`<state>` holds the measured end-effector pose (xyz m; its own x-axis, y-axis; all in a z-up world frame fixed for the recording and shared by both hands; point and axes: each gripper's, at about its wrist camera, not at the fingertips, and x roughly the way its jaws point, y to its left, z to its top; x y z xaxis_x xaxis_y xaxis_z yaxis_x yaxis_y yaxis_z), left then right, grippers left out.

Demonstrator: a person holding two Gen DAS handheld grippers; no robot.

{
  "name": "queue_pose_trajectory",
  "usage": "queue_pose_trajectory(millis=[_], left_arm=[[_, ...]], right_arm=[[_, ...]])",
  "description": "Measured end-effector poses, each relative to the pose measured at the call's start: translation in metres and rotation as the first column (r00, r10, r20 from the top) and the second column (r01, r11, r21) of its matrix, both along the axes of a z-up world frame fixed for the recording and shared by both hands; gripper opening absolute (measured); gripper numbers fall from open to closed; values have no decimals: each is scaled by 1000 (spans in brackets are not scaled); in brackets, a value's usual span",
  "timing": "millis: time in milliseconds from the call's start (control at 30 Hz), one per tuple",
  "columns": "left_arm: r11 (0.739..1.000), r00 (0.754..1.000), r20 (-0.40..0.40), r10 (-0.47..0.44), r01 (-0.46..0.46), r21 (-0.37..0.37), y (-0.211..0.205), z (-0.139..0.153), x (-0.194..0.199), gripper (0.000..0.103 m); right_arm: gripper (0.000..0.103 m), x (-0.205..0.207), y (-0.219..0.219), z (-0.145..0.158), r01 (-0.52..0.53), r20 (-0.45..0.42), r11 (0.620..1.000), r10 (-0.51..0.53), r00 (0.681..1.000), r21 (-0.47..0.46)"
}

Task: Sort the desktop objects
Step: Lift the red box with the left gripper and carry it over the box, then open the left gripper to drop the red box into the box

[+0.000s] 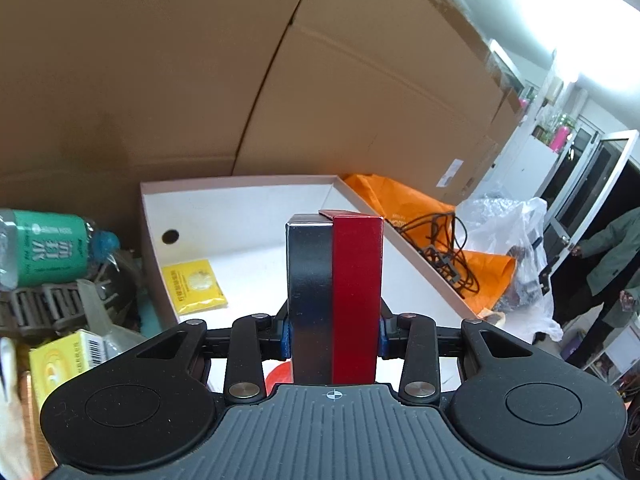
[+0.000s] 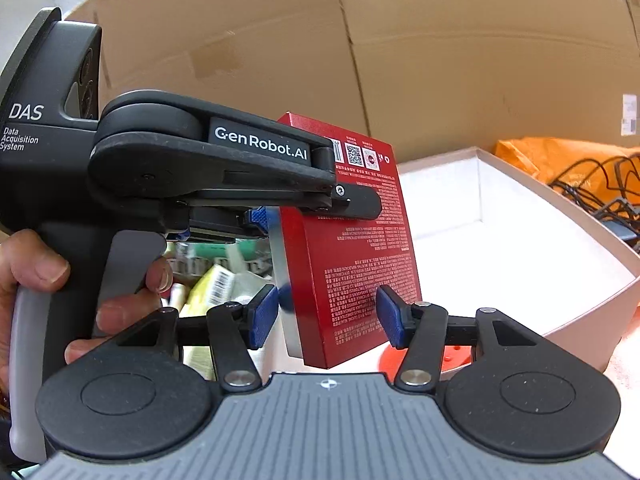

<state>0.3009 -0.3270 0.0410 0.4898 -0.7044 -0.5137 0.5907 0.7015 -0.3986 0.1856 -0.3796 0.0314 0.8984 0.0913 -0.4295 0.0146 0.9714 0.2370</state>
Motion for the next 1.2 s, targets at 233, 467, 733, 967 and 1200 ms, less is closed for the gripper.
queue_pose_trajectory(millis=[233, 467, 733, 967, 1200], left_arm=[[998, 1000, -6, 17, -17, 68, -19, -24, 20, 53], [990, 988, 72, 138, -139, 19, -2, -19, 23, 103], [992, 988, 98, 123, -126, 32, 4, -21, 12, 103], [995, 988, 131, 88, -93, 29, 5, -19, -7, 103], [996, 982, 175, 75, -81, 29, 10, -11, -26, 103]], right_arm=[[58, 1, -18, -16, 23, -52, 999, -25, 998, -35], [99, -2, -18, -18, 97, -35, 985, -103, 994, -144], [103, -16, -14, -19, 121, -16, 977, -125, 992, -174], [103, -15, -28, -17, 135, 2, 976, -137, 991, -172], [103, -24, -25, -13, 138, 15, 975, -137, 990, -176]])
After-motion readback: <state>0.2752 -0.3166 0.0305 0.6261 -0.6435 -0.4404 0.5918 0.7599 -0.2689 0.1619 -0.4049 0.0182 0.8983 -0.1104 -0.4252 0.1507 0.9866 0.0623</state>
